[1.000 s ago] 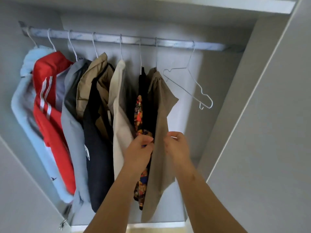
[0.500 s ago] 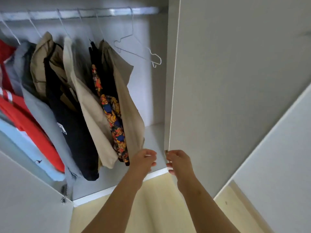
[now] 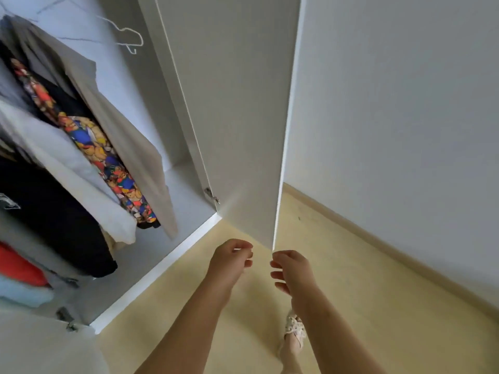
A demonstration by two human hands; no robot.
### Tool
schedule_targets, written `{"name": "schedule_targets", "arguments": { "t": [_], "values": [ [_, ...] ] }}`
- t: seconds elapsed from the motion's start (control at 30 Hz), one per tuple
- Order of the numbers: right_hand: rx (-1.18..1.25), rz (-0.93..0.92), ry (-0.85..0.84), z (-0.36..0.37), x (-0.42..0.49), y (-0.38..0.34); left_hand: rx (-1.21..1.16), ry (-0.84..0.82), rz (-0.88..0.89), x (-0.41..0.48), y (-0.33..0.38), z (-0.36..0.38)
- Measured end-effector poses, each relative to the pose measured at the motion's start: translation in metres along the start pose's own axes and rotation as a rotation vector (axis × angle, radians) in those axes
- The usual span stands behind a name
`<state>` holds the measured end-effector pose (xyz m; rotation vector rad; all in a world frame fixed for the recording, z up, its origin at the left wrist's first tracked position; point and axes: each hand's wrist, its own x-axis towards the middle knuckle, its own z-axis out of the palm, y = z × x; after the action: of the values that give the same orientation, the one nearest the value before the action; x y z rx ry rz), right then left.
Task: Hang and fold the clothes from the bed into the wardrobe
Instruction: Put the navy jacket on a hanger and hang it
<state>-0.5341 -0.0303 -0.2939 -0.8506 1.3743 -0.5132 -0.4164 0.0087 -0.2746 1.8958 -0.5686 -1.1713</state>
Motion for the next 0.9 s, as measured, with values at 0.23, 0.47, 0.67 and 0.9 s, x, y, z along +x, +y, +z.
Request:
{"name": "schedule_targets", "arguments": {
  "t": [0.23,0.47,0.67,0.9],
  "values": [
    [0.263,0.029,0.368,-0.114,-0.076,0.073,0.205,-0.389,0.061,-0.075,-0.025,0.104],
    [0.487,0.064,0.626,-0.232,-0.166,0.153,0.397,-0.680,0.144,-0.178,-0.061,0.224],
    [0.615,0.075,0.858,-0.347,-0.273,0.241,0.518,-0.936,0.174,-0.310,-0.114,0.332],
    [0.795,0.067,1.051,-0.456,-0.378,0.335,0.598,-1.102,0.185,-0.446,-0.162,0.433]
  ]
}}
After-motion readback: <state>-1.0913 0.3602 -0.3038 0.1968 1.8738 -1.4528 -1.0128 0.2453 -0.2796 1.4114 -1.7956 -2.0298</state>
